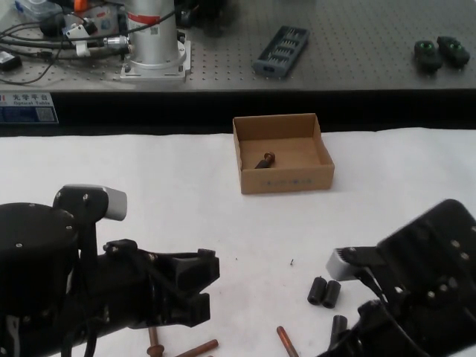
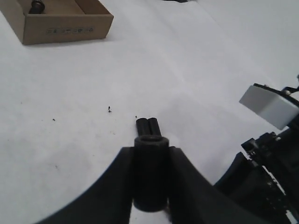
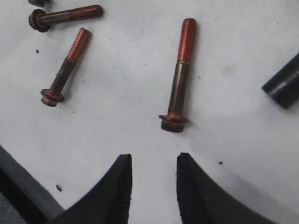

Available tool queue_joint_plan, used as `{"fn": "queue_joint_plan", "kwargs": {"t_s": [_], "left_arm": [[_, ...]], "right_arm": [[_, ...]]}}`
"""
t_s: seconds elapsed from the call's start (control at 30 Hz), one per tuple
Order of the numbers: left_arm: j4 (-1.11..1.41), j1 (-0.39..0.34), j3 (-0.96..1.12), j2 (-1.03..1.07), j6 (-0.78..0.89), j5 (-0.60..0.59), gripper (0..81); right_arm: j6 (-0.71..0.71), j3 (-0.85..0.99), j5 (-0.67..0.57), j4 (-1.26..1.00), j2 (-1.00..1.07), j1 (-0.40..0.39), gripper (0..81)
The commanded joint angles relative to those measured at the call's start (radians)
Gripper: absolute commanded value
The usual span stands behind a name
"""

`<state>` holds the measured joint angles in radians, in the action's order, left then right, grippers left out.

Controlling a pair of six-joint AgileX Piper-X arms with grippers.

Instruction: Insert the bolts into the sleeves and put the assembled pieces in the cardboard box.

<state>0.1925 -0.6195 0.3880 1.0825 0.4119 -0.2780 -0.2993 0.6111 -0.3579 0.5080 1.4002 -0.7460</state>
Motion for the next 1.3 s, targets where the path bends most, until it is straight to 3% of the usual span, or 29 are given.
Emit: {"fn": "queue_joint_plan", "kwargs": {"t_s": [0.0,0.33,0.63,0.97,1.27], "left_arm": [[0.019,-0.004,0.005,-0.009,0.009,0.013,7.3],[0.007,0.000,0.005,-0.050,-0.011,0.071,7.3],[-0.164,0.058,0.005,-0.186,-0.084,0.087,7.3],[-0.203,0.069,0.005,-0.237,-0.095,0.092,7.3],[-0.259,0.069,0.005,-0.237,-0.089,0.092,7.3]], "right_arm": [[0.043,0.036,0.029,0.029,0.033,-0.002,25.9],[0.131,0.134,0.088,0.072,0.162,-0.002,25.9],[0.143,0.154,0.088,0.077,0.182,-0.004,25.9],[0.136,0.177,0.123,0.079,0.217,-0.075,25.9],[0.143,0.177,0.137,0.079,0.289,-0.083,25.9]]}}
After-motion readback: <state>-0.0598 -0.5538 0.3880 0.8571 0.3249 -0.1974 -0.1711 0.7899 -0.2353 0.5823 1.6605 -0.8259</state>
